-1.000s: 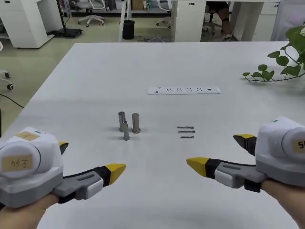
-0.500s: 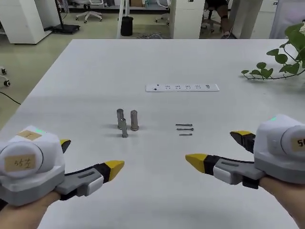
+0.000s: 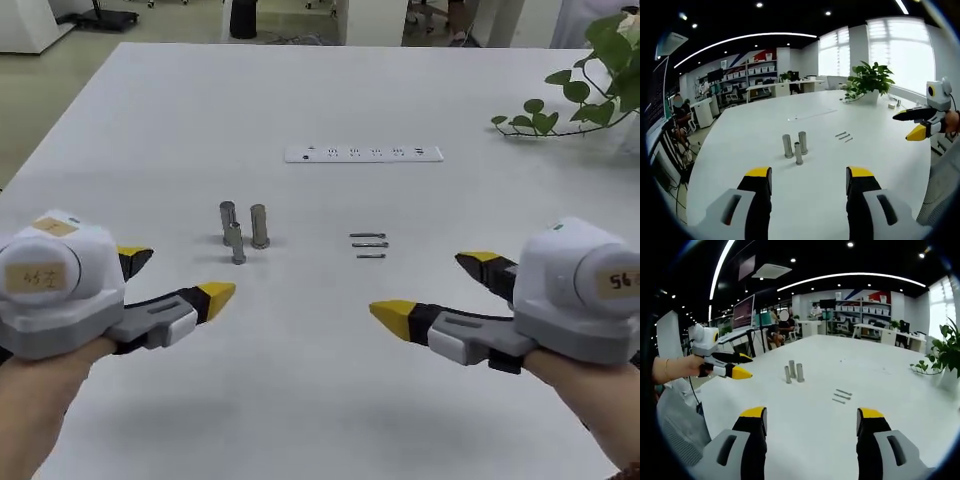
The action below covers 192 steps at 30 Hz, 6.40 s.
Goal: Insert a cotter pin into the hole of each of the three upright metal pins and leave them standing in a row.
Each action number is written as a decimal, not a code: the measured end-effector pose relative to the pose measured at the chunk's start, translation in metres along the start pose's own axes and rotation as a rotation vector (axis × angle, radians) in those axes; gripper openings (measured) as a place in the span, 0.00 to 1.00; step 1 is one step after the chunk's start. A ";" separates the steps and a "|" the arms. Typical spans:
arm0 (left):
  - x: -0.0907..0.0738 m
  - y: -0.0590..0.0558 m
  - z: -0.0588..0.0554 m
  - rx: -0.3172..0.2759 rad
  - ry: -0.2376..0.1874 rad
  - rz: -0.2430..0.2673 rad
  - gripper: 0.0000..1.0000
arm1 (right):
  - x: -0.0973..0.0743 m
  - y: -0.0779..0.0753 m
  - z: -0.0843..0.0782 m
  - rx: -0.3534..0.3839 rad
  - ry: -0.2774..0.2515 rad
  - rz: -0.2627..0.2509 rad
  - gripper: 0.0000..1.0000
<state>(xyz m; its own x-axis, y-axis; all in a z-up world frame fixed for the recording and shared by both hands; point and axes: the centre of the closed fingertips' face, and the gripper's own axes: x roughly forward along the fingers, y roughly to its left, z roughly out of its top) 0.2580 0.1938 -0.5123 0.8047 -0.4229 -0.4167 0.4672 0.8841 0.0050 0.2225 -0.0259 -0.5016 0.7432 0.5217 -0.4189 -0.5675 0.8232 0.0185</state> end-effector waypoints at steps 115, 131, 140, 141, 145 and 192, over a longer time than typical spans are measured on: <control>0.095 -0.092 -0.025 0.112 0.024 -0.219 0.06 | 0.025 -0.002 -0.040 0.073 0.080 0.064 0.57; 0.095 -0.097 -0.036 0.121 0.025 -0.244 0.06 | 0.023 -0.005 -0.044 0.070 0.094 0.058 0.57; 0.096 -0.097 -0.038 0.162 0.024 -0.249 0.07 | 0.026 -0.005 -0.040 0.070 0.095 0.066 0.57; 0.096 -0.097 -0.039 0.169 0.028 -0.251 0.07 | 0.026 -0.005 -0.040 0.067 0.097 0.066 0.57; 0.096 -0.098 -0.045 0.179 0.056 -0.256 0.11 | 0.026 -0.007 -0.040 0.063 0.118 0.074 0.56; 0.038 -0.076 -0.016 0.029 0.035 -0.183 0.90 | 0.110 -0.064 -0.031 -0.393 0.518 0.306 0.24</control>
<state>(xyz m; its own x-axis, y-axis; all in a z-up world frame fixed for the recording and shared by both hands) 0.2473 0.1142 -0.5429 0.6924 -0.5686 -0.4442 0.6153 0.7868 -0.0480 0.3295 -0.0284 -0.5771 0.3214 0.4627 -0.8262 -0.8817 0.4645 -0.0828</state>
